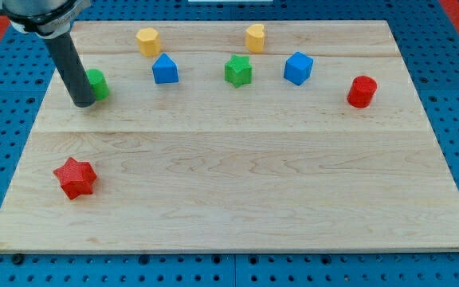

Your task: Move the red star up

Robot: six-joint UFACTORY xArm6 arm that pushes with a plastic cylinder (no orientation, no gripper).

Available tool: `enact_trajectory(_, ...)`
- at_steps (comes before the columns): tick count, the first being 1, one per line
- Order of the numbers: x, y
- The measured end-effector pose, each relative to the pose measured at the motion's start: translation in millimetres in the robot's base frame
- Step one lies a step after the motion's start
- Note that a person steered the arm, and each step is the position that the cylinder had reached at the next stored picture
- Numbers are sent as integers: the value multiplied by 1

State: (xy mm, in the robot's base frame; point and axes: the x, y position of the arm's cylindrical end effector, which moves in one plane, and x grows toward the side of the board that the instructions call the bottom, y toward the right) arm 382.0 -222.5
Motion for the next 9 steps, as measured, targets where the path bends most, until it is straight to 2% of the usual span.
enact_trajectory(2,-30,0)
enact_trajectory(3,24,69)
enact_trajectory(4,97,122)
enact_trajectory(5,150,90)
enact_trajectory(6,180,31)
enact_trajectory(7,165,-11)
enact_trajectory(8,125,-3)
enact_trajectory(9,128,-8)
